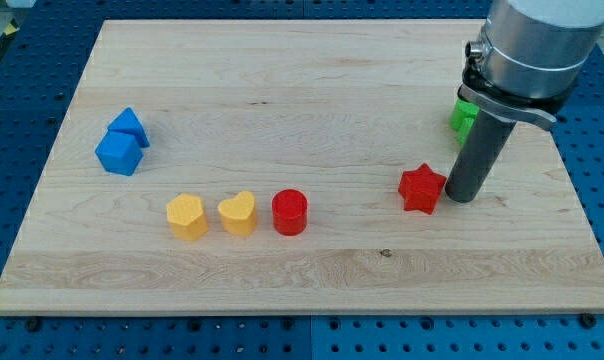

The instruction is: Move your arm to the bottom of the green star

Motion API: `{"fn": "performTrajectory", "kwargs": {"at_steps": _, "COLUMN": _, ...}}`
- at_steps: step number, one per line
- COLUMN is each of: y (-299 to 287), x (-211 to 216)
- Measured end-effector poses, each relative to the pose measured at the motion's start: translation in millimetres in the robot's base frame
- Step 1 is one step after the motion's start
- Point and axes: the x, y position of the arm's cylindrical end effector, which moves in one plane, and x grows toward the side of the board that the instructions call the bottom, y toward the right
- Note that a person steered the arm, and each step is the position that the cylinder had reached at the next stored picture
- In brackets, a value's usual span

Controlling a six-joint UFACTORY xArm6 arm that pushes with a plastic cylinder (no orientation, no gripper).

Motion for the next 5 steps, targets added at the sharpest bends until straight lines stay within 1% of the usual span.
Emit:
{"fn": "performTrajectory", "kwargs": {"at_steps": 2, "y": -7, "x": 5}}
{"fn": "performTrajectory", "kwargs": {"at_steps": 3, "y": 25, "x": 6}}
{"fn": "performTrajectory", "kwargs": {"at_steps": 5, "y": 62, "x": 6}}
